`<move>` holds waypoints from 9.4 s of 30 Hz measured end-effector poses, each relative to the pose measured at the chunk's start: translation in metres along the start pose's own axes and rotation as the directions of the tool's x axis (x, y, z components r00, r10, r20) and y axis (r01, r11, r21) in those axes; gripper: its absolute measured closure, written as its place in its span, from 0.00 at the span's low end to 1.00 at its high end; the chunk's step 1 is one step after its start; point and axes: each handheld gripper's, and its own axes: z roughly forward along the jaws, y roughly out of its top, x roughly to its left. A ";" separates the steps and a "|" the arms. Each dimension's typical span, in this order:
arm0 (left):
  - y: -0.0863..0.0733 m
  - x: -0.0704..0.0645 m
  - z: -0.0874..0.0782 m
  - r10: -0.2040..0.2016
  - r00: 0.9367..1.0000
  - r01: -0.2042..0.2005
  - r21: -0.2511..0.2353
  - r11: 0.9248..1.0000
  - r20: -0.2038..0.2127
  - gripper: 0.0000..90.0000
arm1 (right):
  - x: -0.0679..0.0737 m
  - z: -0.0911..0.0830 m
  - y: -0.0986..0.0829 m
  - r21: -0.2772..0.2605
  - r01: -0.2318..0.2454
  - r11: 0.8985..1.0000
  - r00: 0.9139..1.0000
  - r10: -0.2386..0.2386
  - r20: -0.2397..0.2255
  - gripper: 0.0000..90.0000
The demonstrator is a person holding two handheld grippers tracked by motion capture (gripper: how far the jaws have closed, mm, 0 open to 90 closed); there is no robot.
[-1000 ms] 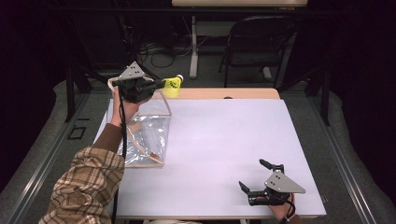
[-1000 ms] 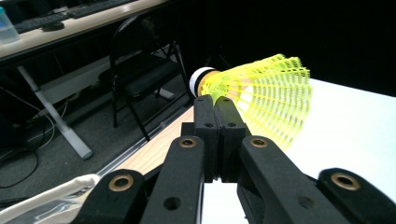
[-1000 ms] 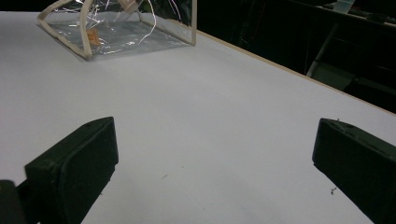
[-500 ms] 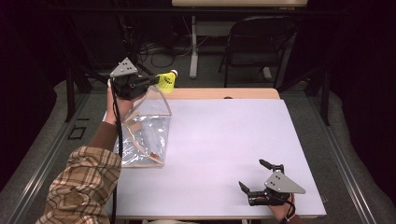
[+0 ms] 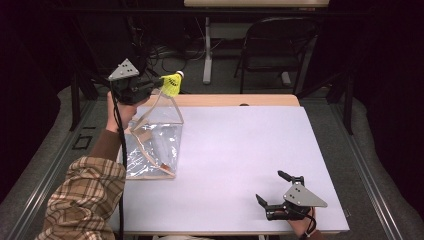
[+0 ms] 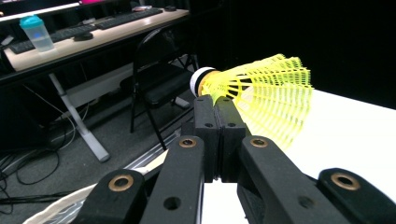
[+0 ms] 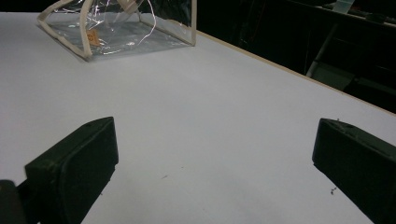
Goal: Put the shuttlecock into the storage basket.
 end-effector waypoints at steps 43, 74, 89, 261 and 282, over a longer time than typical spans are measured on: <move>-0.010 0.032 -0.047 -0.057 0.993 0.053 -0.043 0.998 -0.102 1.00 | 0.000 0.001 0.000 0.005 0.005 1.000 1.000 -0.005 -0.002 0.00; -0.020 0.046 -0.062 -0.082 0.985 0.079 -0.025 0.997 -0.152 0.99 | 0.000 0.001 0.000 0.003 0.005 1.000 1.000 -0.005 -0.003 0.00; -0.027 0.053 -0.061 -0.094 0.983 0.097 0.009 0.995 -0.159 0.99 | 0.000 0.001 0.000 0.008 0.002 1.000 1.000 -0.002 -0.002 0.00; -0.101 0.061 0.030 -0.118 0.991 0.135 0.402 0.906 -0.067 0.98 | 0.001 0.001 0.000 0.019 0.019 1.000 1.000 -0.019 -0.006 0.00; -0.084 0.060 -0.002 -0.154 0.979 0.183 0.232 0.955 -0.137 0.37 | 0.001 0.001 0.000 0.020 0.020 1.000 1.000 -0.020 -0.006 0.00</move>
